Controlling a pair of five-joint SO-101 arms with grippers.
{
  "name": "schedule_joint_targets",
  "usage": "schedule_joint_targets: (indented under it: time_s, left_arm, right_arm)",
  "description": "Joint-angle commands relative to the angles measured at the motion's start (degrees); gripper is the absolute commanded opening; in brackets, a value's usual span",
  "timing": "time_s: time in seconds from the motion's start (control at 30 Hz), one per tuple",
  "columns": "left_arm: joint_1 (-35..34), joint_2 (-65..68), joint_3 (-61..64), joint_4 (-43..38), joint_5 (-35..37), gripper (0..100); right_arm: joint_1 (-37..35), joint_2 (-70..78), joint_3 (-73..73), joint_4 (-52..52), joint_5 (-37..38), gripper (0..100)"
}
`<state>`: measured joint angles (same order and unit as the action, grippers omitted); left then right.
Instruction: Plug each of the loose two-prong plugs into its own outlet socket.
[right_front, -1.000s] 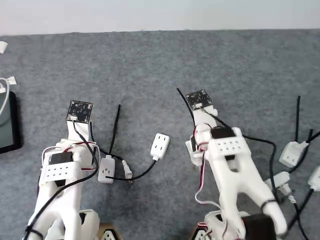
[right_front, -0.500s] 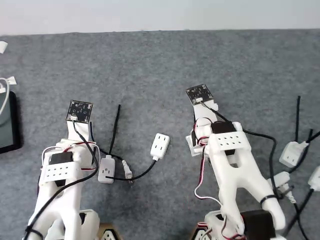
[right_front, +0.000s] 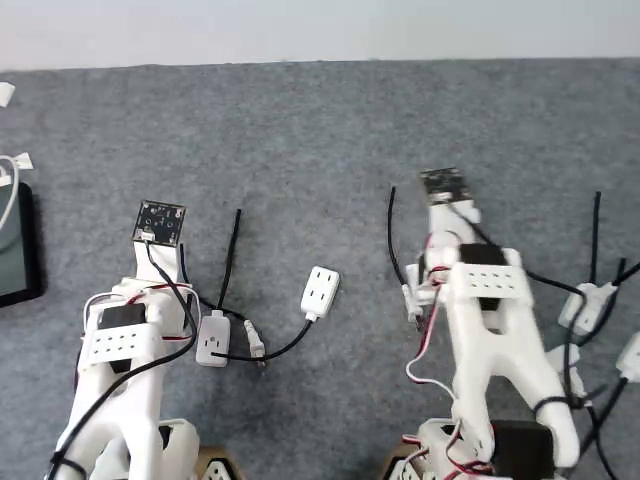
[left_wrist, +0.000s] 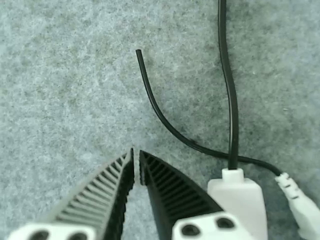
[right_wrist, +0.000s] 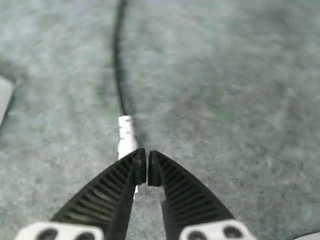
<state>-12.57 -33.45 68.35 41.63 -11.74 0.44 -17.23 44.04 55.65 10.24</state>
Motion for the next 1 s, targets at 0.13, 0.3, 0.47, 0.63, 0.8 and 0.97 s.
schedule_joint_targets:
  time_s: [0.13,0.3,0.47,0.63,0.8,0.97]
  left_arm:
    - [-0.26,0.18,-2.95,-0.97,-0.88,2]
    - [-0.26,0.09,-2.95,-0.97,-0.88,2]
    - [-0.26,0.09,-2.95,-0.97,-0.88,2]
    - [-0.26,0.09,-2.95,-0.97,-0.88,2]
    - [-0.26,0.09,-2.95,-0.97,-0.88,2]
    - [-0.26,0.09,-2.95,-0.97,-0.88,2]
  right_arm:
    - [-4.35,2.59,0.70,-1.45,0.70,0.9]
    - [-6.20,7.25,-0.97,-2.24,0.79,0.9]
    - [-9.27,7.52,-0.88,-2.24,0.79,0.9]
    - [-10.33,7.78,-0.79,-2.15,0.79,0.9]
    - [-10.33,3.21,-1.05,-2.24,0.70,0.9]
    - [-9.71,-10.33,2.46,-0.92,0.35,0.9]
